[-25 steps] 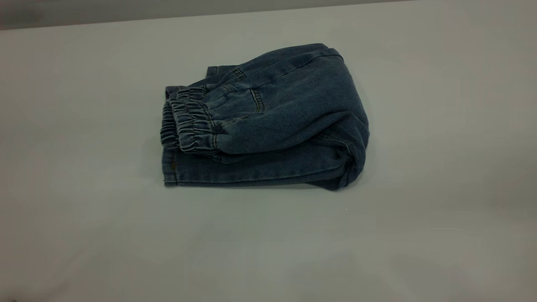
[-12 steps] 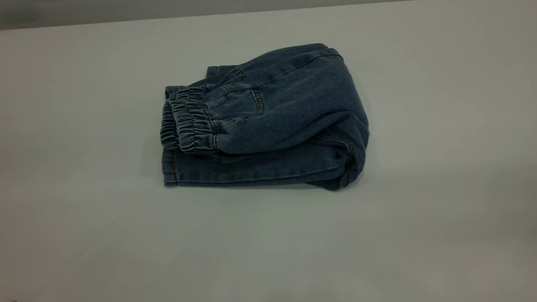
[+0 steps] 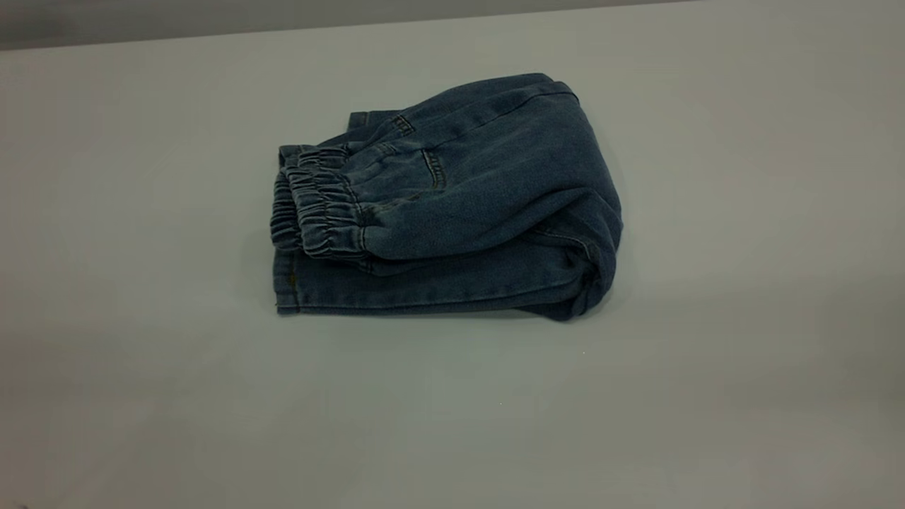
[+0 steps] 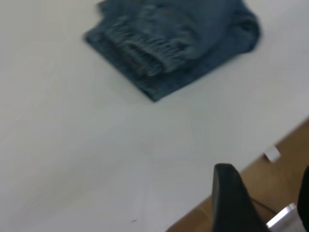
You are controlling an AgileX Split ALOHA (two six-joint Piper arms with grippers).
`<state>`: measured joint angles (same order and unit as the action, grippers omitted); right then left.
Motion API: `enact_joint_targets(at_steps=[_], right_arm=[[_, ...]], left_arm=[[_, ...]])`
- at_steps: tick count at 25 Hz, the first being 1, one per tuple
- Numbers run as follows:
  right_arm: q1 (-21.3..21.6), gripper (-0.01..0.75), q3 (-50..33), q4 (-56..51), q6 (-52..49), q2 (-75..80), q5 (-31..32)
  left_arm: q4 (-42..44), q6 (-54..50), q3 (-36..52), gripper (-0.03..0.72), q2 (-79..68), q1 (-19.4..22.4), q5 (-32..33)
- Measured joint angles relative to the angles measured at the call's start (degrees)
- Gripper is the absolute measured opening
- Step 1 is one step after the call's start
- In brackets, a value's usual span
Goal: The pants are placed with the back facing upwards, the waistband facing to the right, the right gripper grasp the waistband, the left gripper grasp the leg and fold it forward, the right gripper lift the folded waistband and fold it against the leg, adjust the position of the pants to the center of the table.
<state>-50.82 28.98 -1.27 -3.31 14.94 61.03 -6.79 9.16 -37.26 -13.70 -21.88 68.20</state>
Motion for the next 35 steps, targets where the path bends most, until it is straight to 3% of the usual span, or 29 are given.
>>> enact_joint_targets(at_steps=[7, 14, 17, 21, 30, 35], right_arm=[[0.0, 0.388, 0.0, -0.1, 0.0, 0.0, 0.0], [0.1, 0.388, 0.0, -0.1, 0.0, -0.1, 0.0], [2.1, 0.388, 0.0, -0.1, 0.0, -0.1, 0.0], [9.4, 0.388, 0.0, -0.1, 0.0, -0.1, 0.0], [37.0, 0.388, 0.0, -0.1, 0.0, -1.5, 0.0], [48.2, 0.388, 0.0, 0.0, 0.0, -5.6, 0.0]], left_arm=[[9.8, -14.0, 4.5, 0.327, 5.3, 0.0, -4.2], [9.5, -14.9, 8.4, 0.327, 5.3, 0.0, -6.6], [9.6, -14.9, 8.4, 0.327, 5.3, 0.0, -6.7], [9.6, -14.9, 8.3, 0.327, 5.3, 0.0, -6.3], [9.6, -14.8, 8.3, 0.327, 5.3, 0.0, -6.3], [9.6, -14.8, 8.3, 0.327, 5.3, 0.0, -6.3]])
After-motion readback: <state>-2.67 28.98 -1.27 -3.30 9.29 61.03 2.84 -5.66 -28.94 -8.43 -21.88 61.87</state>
